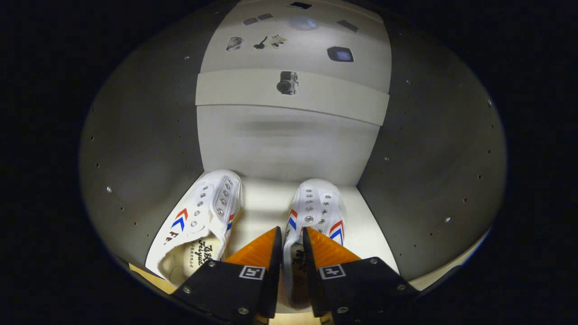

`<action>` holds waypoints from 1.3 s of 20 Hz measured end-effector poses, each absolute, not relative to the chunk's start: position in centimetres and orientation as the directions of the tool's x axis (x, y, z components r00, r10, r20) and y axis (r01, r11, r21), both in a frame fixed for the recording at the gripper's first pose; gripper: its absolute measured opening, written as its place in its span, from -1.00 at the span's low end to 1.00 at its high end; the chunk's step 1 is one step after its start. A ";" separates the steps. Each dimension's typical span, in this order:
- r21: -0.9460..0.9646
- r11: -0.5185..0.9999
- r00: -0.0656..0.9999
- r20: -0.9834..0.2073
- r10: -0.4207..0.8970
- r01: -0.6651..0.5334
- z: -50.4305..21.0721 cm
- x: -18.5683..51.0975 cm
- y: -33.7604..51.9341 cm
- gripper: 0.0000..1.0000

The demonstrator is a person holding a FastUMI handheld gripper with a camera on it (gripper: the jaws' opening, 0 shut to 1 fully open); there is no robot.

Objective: Open the shoe cabinet door, grab the shoes and put them into the shoe cabinet, then close the shoe cabinet door.

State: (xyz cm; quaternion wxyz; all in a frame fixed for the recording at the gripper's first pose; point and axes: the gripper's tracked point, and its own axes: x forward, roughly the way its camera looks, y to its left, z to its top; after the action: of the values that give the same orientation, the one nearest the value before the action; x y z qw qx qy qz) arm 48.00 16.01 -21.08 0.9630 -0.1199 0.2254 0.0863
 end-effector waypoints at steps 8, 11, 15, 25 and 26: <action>-0.080 0.961 0.920 -0.322 0.225 -0.263 -11.7 38.9 15.1 0.89; -0.096 0.963 0.938 -0.271 0.218 -0.252 -8.4 34.3 13.4 0.89; -0.090 0.972 0.954 -0.230 0.192 -0.217 -5.7 27.5 10.0 0.89; -0.062 0.989 0.976 -0.180 0.120 -0.133 -3.3 11.0 1.1 0.89; -0.066 0.991 0.979 -0.178 0.103 -0.116 -3.4 9.7 -0.2 0.89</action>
State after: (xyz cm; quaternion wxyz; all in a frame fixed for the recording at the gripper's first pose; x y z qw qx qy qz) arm 9.73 -0.17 -3.39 0.9939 -0.0380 0.0875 0.0551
